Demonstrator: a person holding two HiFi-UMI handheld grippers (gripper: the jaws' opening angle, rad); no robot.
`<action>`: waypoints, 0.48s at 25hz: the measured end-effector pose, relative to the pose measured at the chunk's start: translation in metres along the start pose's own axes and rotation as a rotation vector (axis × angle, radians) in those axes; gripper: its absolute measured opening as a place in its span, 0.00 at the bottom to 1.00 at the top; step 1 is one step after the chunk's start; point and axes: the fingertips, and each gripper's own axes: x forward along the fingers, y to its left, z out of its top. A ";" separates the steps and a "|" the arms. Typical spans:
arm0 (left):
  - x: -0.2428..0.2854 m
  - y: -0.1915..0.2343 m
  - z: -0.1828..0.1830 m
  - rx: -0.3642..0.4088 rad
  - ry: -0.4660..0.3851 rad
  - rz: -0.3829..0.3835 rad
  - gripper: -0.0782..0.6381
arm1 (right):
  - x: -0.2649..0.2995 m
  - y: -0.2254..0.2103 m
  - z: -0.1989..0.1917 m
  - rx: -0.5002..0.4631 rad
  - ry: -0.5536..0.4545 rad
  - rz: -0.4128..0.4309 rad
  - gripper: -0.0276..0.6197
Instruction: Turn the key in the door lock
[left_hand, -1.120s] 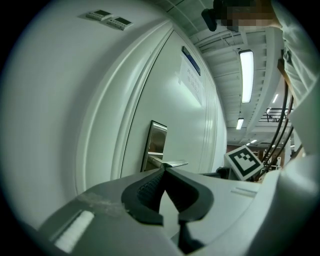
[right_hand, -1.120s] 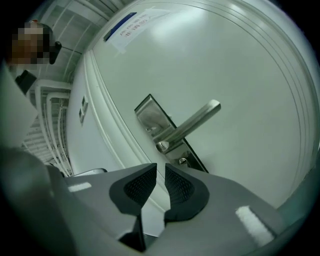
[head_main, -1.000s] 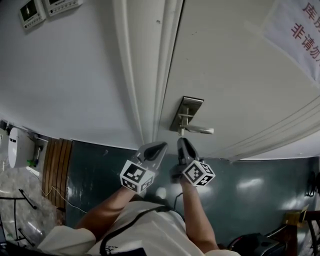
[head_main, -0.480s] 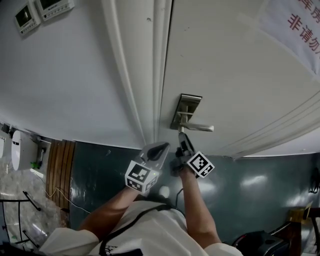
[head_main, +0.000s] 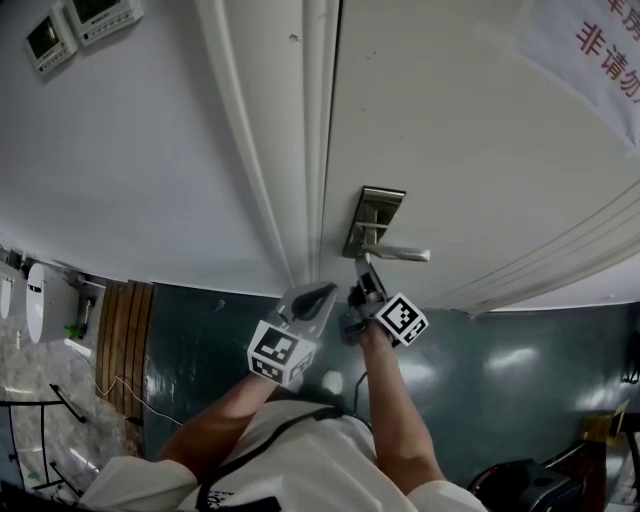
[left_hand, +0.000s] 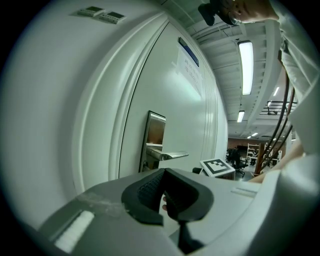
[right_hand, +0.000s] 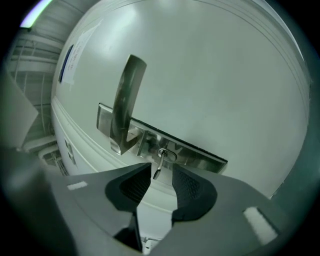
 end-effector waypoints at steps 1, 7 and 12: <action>0.000 0.000 -0.001 0.000 0.001 0.000 0.12 | 0.002 0.004 -0.001 -0.022 0.006 0.000 0.24; -0.005 0.003 0.001 -0.004 0.005 0.004 0.12 | 0.012 0.017 0.001 -0.083 0.003 0.030 0.16; -0.009 0.008 -0.003 0.006 0.012 0.012 0.12 | 0.012 0.016 0.002 -0.065 -0.003 0.029 0.12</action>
